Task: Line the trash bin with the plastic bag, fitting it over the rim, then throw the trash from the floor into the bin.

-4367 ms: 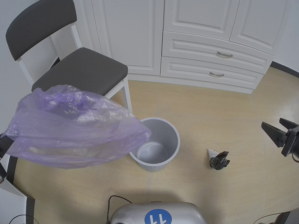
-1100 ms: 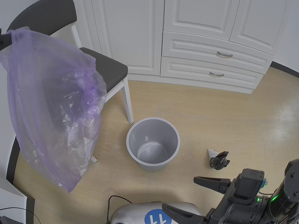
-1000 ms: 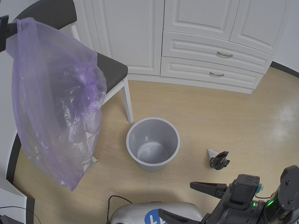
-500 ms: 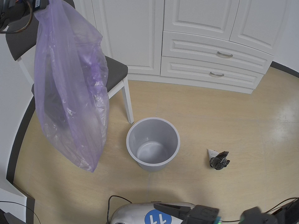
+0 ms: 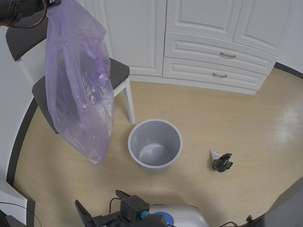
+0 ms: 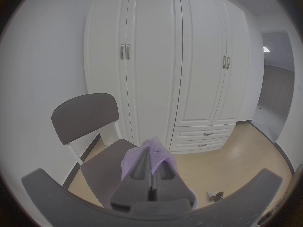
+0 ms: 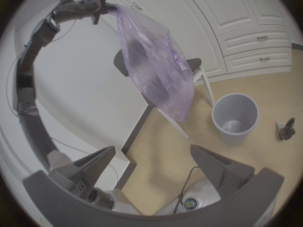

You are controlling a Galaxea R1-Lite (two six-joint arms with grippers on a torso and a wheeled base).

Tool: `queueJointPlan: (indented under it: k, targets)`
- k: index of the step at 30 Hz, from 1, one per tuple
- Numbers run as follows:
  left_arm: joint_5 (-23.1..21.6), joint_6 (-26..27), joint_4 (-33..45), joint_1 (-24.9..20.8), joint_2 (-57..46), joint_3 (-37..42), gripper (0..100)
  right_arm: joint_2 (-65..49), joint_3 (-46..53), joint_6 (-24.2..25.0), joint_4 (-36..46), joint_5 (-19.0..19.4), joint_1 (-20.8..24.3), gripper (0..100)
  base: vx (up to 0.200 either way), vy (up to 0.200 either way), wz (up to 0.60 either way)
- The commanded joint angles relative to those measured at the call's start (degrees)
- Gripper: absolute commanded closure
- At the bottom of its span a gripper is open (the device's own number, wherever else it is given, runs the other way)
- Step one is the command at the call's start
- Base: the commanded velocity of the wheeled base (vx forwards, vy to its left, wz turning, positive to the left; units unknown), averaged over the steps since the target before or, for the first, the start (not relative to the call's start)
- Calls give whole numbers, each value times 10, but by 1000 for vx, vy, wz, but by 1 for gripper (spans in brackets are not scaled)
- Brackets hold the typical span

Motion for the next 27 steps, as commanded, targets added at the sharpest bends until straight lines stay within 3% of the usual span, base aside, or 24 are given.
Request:
queueJointPlan:
  k: [1,7,11,18,27]
  targets:
    - [8,-6,0,-17,-6,-2,100,92,-64,3,3,-23,-25,0,0,0,0]
    - [9,-6,0,-20,-13,-1,100,152,-125,5,3,-41,-51,0,0,0,0]
    - [9,-10,3,-32,-29,11,100,189,-177,15,-7,-73,-75,0,0,0,0]
    - [45,-22,1,-72,-53,33,100,192,-237,29,-7,-80,-91,0,0,0,0]
    - [49,-25,1,-74,-59,33,100,194,-280,23,-3,-108,-125,0,0,0,0]
